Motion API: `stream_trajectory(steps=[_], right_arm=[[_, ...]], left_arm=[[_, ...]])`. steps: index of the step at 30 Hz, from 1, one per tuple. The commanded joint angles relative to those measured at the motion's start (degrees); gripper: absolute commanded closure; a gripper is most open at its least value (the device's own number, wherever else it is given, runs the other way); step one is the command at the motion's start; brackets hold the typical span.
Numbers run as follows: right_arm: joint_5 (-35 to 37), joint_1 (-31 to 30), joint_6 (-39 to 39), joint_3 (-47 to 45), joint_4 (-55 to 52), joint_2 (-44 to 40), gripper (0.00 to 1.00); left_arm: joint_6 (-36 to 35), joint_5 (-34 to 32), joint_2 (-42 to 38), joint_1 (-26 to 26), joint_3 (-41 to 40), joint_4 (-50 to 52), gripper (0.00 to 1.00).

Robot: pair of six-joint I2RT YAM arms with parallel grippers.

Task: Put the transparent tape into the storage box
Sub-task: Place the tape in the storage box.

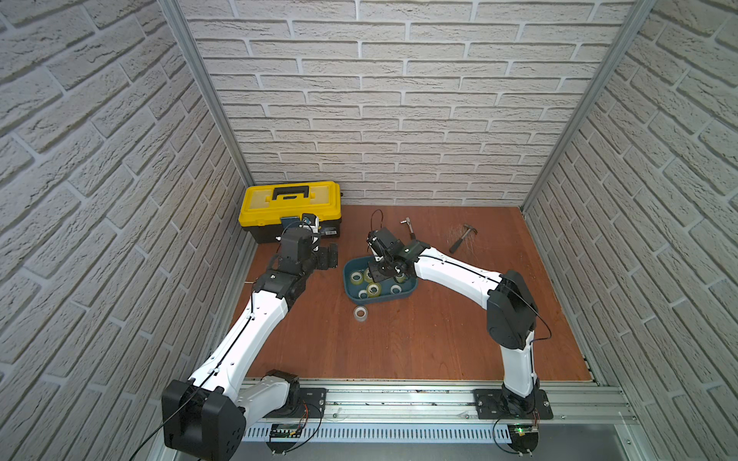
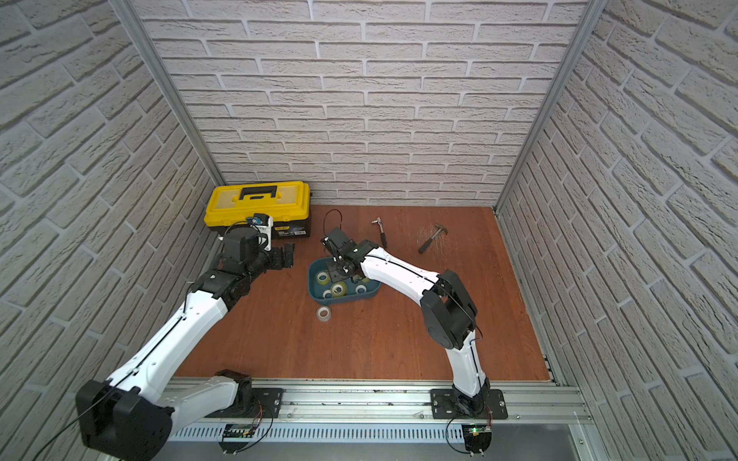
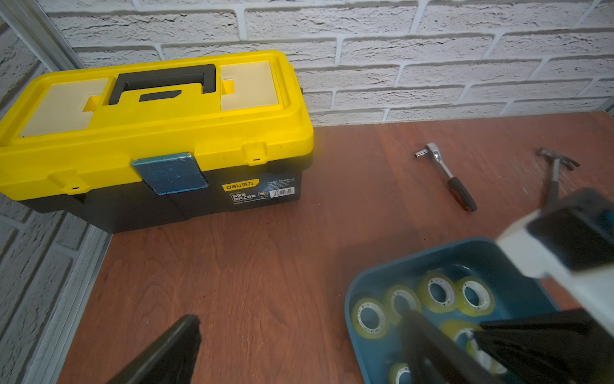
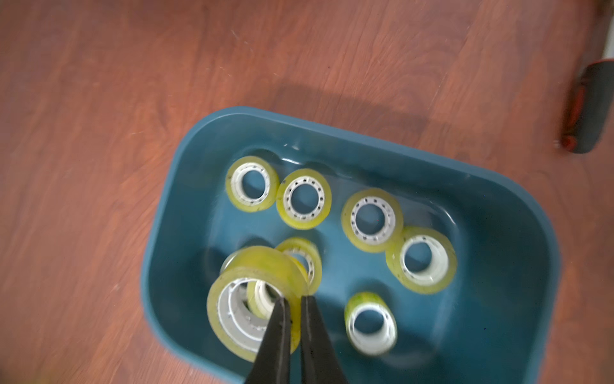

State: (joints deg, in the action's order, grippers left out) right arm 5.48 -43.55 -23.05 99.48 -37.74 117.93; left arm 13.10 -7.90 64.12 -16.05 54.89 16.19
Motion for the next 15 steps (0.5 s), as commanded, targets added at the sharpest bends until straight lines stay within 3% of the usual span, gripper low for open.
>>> stream_trajectory(steps=[1, 15], right_arm=[[-1.57, 0.84, 0.63, 3.02, -0.41, 2.49, 0.97], [-1.83, 2.37, -0.42, 8.58, -0.42, 10.65, 0.97]], left_arm=[[0.10, -0.37, -1.00, -0.38, -0.91, -2.68, 0.02], [0.11, -0.27, -1.08, -0.73, -0.82, -2.85, 0.02]])
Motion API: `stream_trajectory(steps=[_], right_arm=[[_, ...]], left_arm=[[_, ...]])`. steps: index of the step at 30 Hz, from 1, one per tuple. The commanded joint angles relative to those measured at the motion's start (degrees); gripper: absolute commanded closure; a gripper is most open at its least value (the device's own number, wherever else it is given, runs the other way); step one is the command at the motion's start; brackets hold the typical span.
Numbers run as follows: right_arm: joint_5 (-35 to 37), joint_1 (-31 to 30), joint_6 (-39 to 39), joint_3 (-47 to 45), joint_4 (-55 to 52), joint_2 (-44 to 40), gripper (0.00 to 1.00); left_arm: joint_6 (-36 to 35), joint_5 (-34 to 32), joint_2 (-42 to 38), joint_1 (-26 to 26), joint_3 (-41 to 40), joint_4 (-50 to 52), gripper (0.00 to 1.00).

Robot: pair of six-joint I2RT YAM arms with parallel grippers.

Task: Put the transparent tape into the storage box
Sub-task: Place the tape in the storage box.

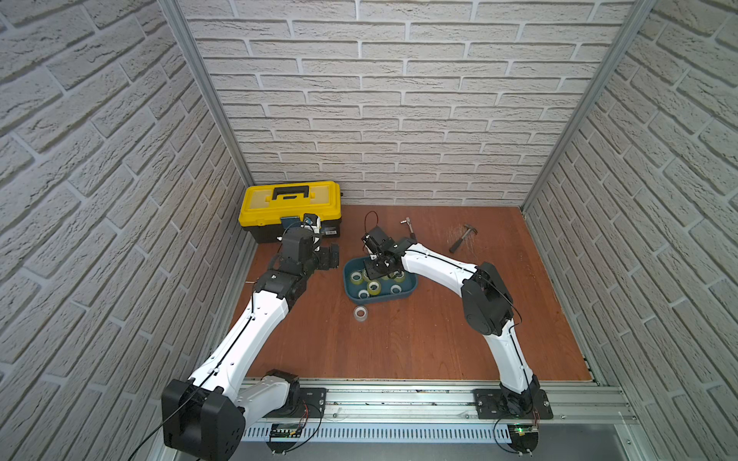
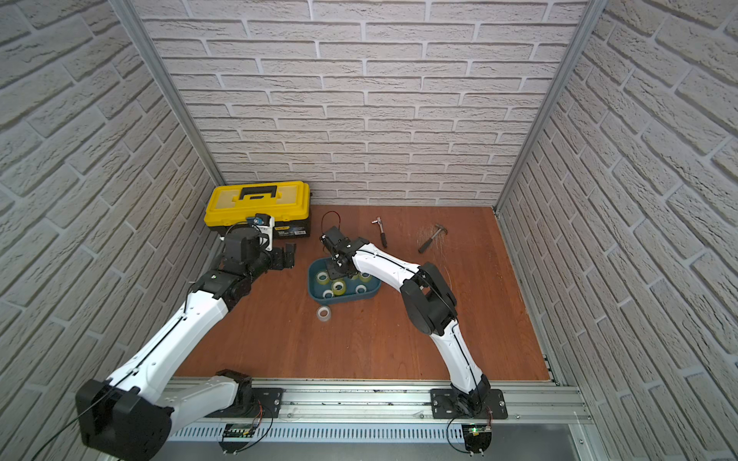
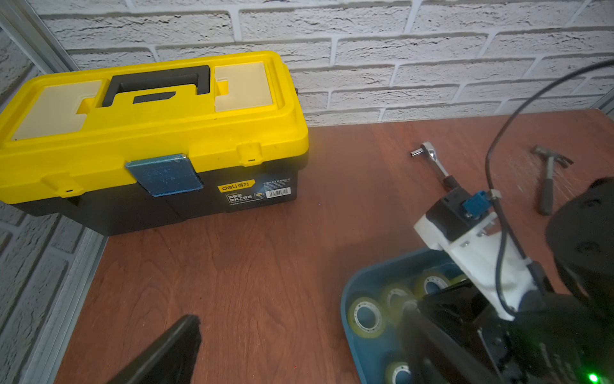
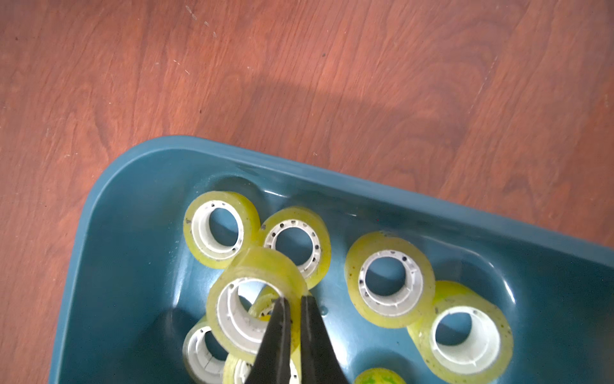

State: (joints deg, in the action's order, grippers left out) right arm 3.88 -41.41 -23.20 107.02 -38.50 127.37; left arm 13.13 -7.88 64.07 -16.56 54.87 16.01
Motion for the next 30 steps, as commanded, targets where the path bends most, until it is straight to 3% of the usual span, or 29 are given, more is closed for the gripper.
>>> stream_trajectory(steps=[1, 4, 10, 14, 30], right_arm=[[-0.42, 0.27, -0.27, 1.15, 0.52, 1.44, 0.96], [-1.21, 0.37, -0.19, 1.88, 0.00, 1.97, 0.93], [-1.97, 0.41, -0.70, 1.10, -0.10, 0.34, 0.67], [-2.43, 0.39, -0.89, 0.13, -0.03, -2.27, 0.58], [-4.73, -2.47, -3.35, -20.11, 8.10, -20.15, 0.59]], left_arm=[[0.06, -0.24, -1.01, -0.26, -0.72, -2.68, 0.02], [0.11, -0.12, -0.82, -0.23, -0.64, -2.73, 0.02], [-0.03, -0.29, -0.62, -0.27, -0.63, -2.53, 0.02], [-0.12, -0.36, -0.52, -0.23, -0.64, -2.51, 0.02], [0.31, -1.66, -0.53, -0.15, -0.83, -2.55, 0.02]])
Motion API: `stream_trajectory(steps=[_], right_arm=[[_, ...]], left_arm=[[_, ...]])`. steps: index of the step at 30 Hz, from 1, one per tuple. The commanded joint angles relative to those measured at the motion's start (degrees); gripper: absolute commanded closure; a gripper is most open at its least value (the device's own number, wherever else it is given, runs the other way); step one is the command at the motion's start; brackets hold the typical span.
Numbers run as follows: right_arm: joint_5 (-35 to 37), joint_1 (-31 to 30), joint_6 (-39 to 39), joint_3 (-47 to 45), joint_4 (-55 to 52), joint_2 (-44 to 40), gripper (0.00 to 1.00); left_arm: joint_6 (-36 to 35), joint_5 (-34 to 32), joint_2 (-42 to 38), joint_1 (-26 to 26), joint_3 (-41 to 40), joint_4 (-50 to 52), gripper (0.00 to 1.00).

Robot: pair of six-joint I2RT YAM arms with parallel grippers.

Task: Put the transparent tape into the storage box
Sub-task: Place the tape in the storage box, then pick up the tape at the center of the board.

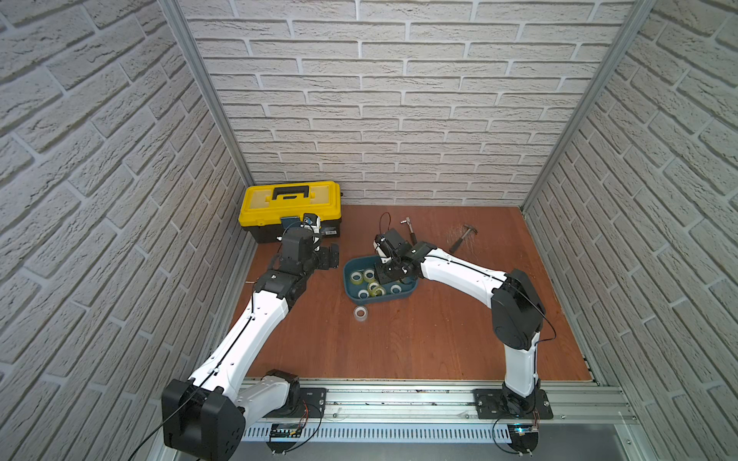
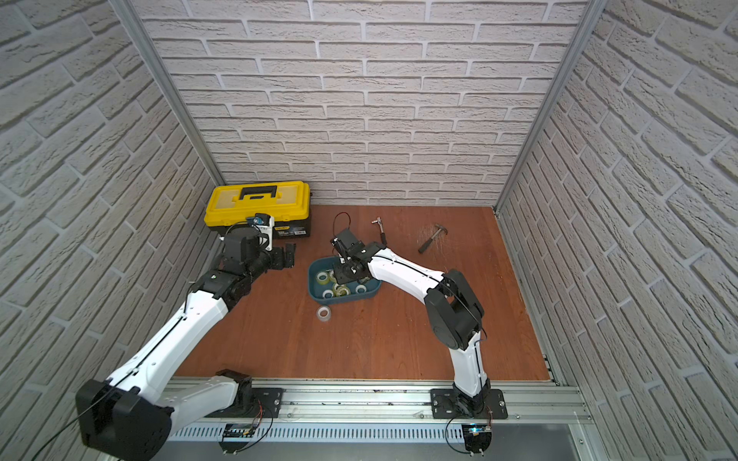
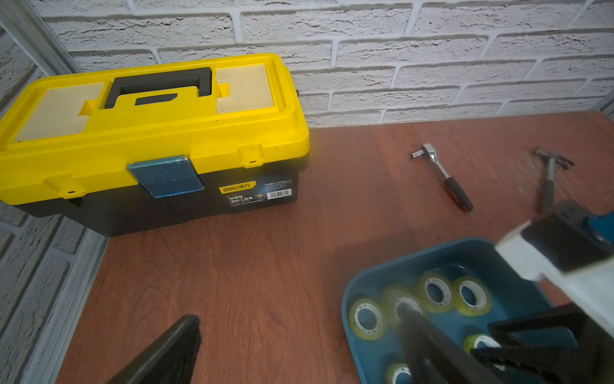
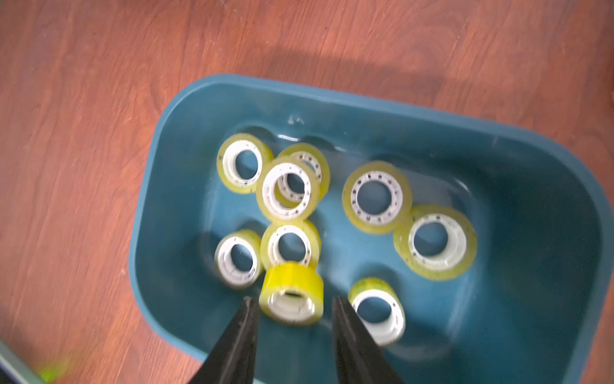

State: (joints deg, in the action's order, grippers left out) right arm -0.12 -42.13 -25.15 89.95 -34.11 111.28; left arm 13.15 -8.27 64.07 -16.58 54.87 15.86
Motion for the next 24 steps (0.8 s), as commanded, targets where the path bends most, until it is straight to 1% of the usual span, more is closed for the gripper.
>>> stream_trajectory(steps=[1, 8, 12, 16, 20, 24], right_arm=[[-0.59, -2.34, -2.09, -5.35, 5.01, -5.67, 0.59], [1.63, -6.41, -6.48, -18.31, 11.02, -16.69, 0.59], [4.41, -9.45, -7.31, -20.83, 10.57, -19.31, 0.59], [5.49, -11.27, -9.45, -23.36, 12.72, -18.89, 0.60], [5.57, -12.22, -12.05, -23.55, 15.29, -15.30, 0.61], [5.35, -13.51, -13.46, -21.28, 16.43, -10.59, 0.61]], left_arm=[[0.26, -1.31, -0.41, -0.04, -0.74, -2.37, 0.02], [0.95, -1.44, 0.16, 0.94, -0.86, -2.50, 0.02], [1.83, 0.06, 0.84, 1.91, -0.65, -2.34, 0.02], [2.14, 1.48, 1.80, 2.12, -0.29, -2.08, 0.02], [2.24, 1.42, 2.20, 2.09, -0.11, -1.84, 0.02], [2.19, 0.85, 1.58, 2.21, -0.26, -1.94, 0.02]])
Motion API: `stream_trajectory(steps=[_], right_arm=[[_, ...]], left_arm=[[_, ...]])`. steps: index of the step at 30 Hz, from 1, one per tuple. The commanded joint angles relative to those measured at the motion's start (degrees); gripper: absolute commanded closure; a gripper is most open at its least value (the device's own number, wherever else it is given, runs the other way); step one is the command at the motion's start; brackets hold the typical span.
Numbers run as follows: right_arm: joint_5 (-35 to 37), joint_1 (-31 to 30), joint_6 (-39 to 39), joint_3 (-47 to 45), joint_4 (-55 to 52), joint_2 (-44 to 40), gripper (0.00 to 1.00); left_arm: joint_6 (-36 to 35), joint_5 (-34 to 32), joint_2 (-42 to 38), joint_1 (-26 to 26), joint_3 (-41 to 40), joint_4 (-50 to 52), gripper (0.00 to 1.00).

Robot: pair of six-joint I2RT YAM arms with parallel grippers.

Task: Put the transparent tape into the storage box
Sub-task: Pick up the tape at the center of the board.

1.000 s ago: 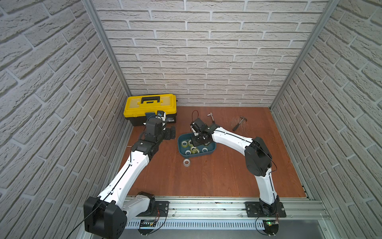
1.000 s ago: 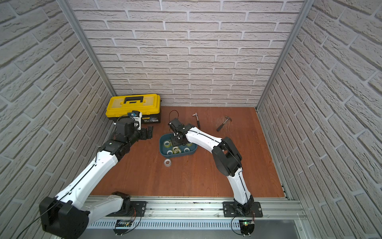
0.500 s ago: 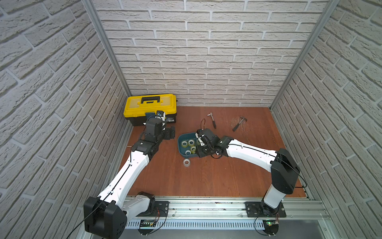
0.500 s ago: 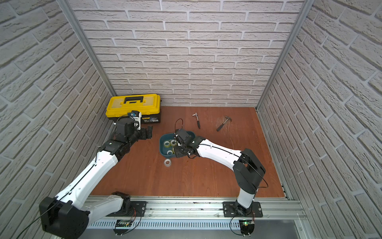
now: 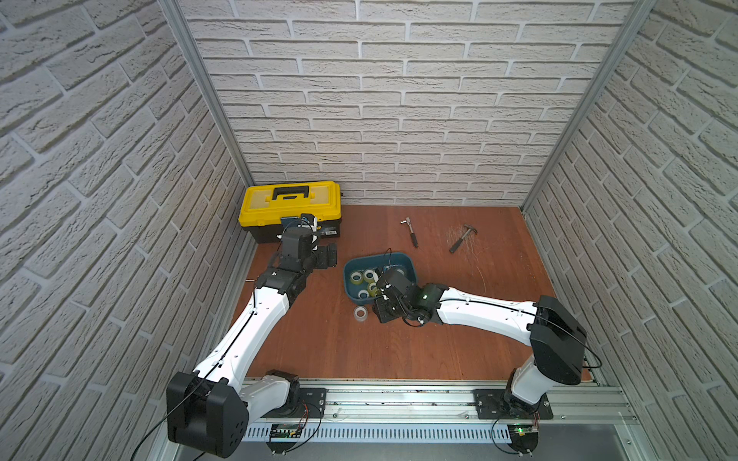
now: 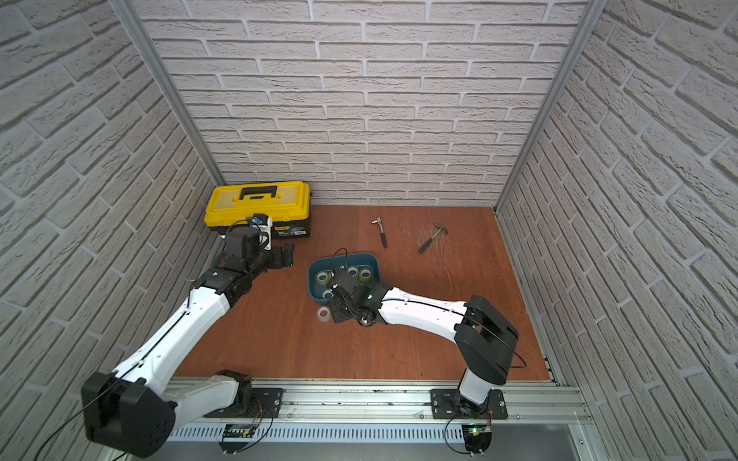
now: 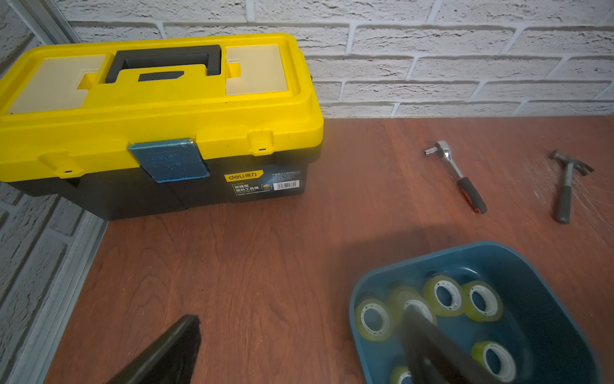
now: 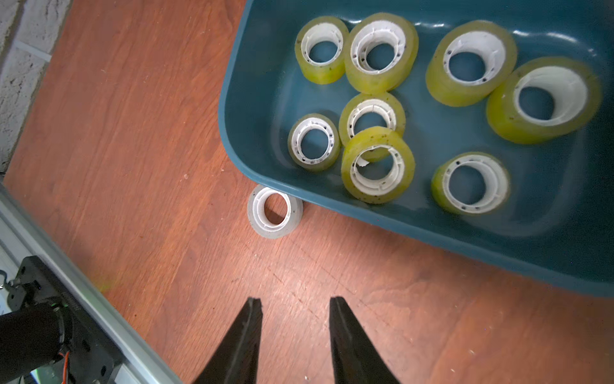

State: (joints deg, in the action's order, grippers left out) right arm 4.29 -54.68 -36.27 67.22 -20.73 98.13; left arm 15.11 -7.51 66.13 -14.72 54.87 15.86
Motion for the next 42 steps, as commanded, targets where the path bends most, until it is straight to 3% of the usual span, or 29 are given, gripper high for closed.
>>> stream_trajectory(steps=[1, 24, 28, 35, 42], right_arm=[[1.05, -1.15, -2.62, 2.11, 2.86, 3.70, 0.61], [3.74, -2.14, -5.52, 11.07, 3.86, 19.79, 0.62], [4.18, -2.45, -5.39, 10.79, 3.46, 19.75, 0.68], [4.88, -3.24, -4.21, 7.62, 2.98, 16.36, 0.90], [4.94, -4.13, -2.01, 2.79, 1.57, 6.05, 0.96]], left_arm=[[0.27, -0.10, -0.82, 0.37, -0.29, -1.96, 0.02], [-1.56, -0.66, -4.06, -0.97, -1.26, -3.01, 0.02], [-1.67, -0.75, -4.08, -1.05, -1.34, -3.02, 0.02], [-1.93, -1.11, -4.08, -1.36, -1.34, -2.80, 0.02], [-3.83, -3.68, -5.31, -3.58, -1.42, -2.36, 0.02]])
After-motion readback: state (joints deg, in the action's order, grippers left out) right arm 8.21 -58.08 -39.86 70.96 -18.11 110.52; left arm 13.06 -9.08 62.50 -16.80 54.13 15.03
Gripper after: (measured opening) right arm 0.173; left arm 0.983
